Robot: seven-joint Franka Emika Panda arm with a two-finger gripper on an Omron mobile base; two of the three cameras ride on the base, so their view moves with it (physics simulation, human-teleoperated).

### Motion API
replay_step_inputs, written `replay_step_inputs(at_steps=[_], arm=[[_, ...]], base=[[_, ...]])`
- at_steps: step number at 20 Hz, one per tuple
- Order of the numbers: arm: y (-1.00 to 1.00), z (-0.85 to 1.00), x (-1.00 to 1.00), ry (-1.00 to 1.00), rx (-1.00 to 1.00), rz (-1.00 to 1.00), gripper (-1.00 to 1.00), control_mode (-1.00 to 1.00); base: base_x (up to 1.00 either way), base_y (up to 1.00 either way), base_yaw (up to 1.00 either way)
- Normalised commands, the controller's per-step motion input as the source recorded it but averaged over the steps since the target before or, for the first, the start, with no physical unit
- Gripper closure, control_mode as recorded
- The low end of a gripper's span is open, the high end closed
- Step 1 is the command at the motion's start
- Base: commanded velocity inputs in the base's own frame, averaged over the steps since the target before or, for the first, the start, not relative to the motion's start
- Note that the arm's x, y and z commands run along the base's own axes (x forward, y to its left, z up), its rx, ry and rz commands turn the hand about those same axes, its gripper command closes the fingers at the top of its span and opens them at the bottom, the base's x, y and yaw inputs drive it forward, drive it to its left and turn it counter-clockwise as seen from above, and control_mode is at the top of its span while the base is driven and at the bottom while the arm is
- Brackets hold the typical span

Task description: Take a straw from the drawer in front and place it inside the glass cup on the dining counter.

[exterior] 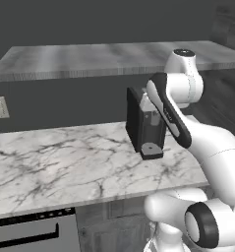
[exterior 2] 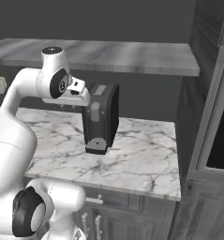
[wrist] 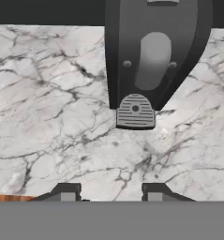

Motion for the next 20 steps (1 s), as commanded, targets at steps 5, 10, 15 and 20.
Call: replay_step_inputs(at_steps=[5,10,15,20], arm=[[0.0,0.0,0.0,0.0,0.0,0.0,-1.0,1.0],[0.0,0.0,0.0,0.0,0.0,0.0,-1.0,1.0],[0.0,0.0,0.0,0.0,0.0,0.0,-1.0,1.0],[0.0,0.0,0.0,0.0,0.0,0.0,-1.0,1.0]], base=[[-0.24,0.0,0.0],[-0.72,-0.1,0.0],[-0.56,-0.13,0.0],[-0.26,-0.23,0.17]])
